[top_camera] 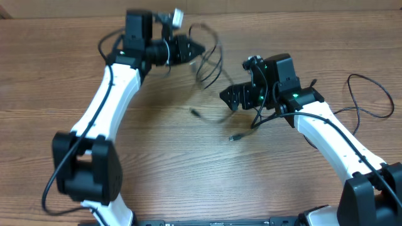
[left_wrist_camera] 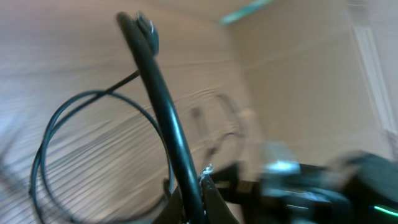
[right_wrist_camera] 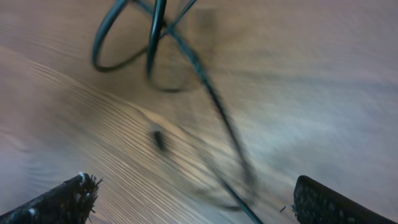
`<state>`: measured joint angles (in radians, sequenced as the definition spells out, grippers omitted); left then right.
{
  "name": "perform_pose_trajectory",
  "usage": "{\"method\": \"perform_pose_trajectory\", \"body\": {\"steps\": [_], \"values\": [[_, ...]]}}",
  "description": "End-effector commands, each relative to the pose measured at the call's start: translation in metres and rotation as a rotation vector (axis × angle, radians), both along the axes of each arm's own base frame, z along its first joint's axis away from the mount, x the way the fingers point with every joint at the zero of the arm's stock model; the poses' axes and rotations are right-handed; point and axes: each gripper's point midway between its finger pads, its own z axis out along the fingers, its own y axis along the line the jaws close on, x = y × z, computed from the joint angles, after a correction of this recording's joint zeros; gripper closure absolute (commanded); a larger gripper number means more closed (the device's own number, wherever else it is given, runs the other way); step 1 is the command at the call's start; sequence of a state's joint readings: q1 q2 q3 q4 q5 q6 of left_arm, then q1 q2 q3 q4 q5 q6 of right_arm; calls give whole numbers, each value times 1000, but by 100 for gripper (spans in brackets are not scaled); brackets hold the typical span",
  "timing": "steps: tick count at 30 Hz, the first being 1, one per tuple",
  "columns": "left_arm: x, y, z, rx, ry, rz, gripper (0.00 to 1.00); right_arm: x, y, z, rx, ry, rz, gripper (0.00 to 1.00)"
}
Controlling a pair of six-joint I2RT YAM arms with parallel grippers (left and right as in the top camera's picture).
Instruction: Untangle cables
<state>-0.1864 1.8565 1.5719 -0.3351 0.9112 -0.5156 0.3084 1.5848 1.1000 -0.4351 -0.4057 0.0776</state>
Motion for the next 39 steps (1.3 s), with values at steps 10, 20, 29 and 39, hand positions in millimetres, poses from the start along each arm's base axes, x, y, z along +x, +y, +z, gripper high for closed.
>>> {"method": "perform_pose_trajectory", "body": {"steps": [10,20,29,39], "values": [[-50,-19,92,-152,-88,-170,96,20,17,35,119,-130,23,31],[-38,8,54,-3,-44,-53,96,25,-70,-16,-220,19,-448,96],[-29,88,-30,431,172,282,45,1,-37,-9,-157,56,-183,96],[-51,74,-43,483,239,226,40,-41,52,115,333,-32,348,96]]}}
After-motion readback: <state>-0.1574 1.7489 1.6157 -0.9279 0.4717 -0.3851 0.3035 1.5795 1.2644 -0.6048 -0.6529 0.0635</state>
